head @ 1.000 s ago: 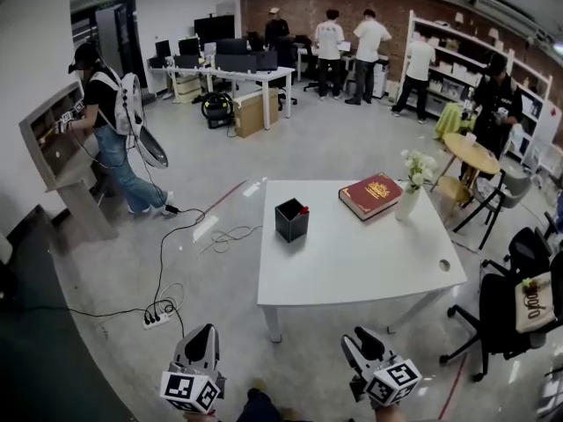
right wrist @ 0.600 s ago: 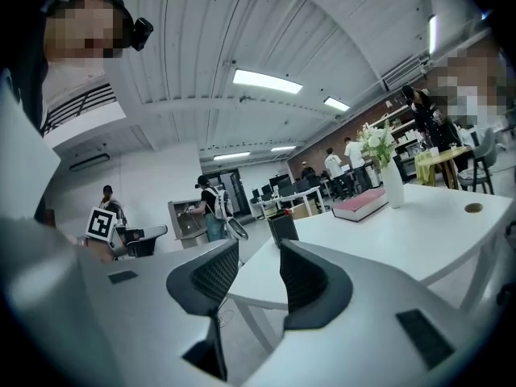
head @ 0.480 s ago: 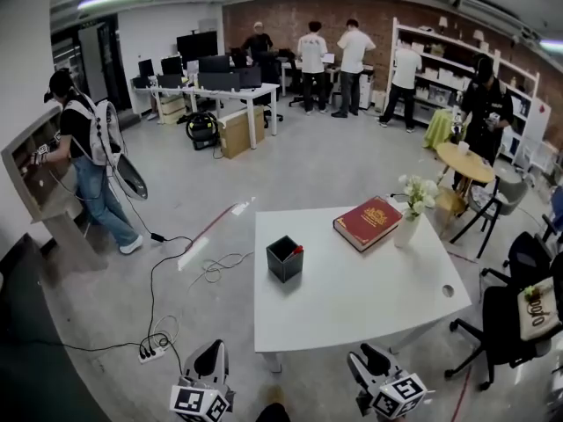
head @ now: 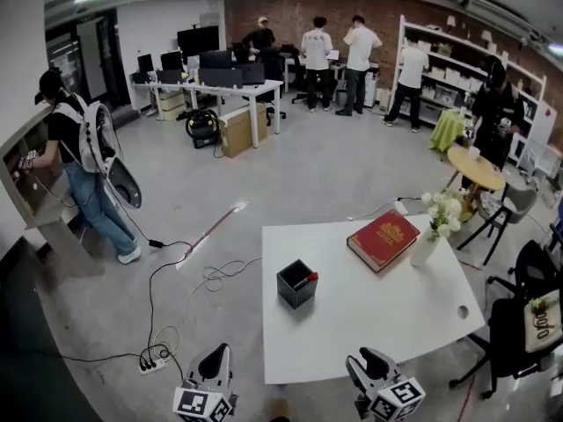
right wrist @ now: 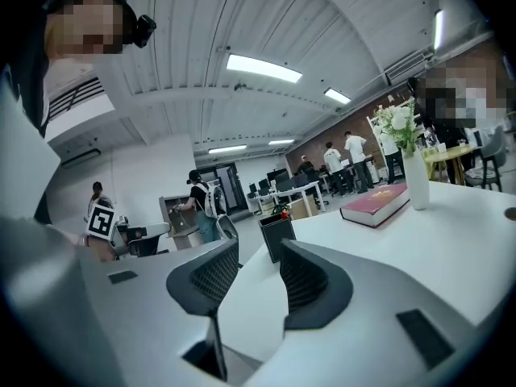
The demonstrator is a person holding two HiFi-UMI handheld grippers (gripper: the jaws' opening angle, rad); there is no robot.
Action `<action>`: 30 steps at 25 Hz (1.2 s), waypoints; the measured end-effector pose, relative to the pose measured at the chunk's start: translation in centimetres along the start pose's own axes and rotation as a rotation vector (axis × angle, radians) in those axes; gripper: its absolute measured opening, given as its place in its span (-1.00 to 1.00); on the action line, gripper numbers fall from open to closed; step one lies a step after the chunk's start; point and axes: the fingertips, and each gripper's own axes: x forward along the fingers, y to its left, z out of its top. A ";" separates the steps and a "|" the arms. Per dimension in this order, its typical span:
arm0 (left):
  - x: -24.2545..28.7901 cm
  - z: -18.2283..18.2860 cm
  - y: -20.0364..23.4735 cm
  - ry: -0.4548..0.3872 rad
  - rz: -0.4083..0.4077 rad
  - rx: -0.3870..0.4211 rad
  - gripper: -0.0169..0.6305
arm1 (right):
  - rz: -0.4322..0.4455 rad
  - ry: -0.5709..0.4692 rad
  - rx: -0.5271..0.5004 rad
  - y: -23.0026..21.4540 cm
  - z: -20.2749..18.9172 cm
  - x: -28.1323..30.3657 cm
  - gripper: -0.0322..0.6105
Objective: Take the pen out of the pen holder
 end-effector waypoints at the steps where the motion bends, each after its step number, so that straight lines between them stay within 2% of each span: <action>1: 0.6 0.0 0.6 0.004 0.001 -0.002 -0.94 | 0.001 0.005 0.007 0.1 0.3 0.8 -0.37; 11: 7.5 0.3 4.9 0.002 -0.031 -0.017 -0.94 | -0.029 0.013 0.007 -1.3 1.8 7.9 -0.37; 19: 9.2 -0.5 6.0 0.009 -0.052 -0.039 -0.94 | -0.029 0.034 -0.020 -1.4 2.2 10.7 -0.37; 26: 10.2 -0.6 6.4 0.013 -0.045 -0.042 -0.94 | -0.001 0.038 -0.015 -2.2 3.0 13.1 -0.37; 30: 11.6 0.5 6.7 0.002 -0.024 -0.036 -0.94 | 0.042 0.051 -0.002 -2.6 3.5 15.5 -0.37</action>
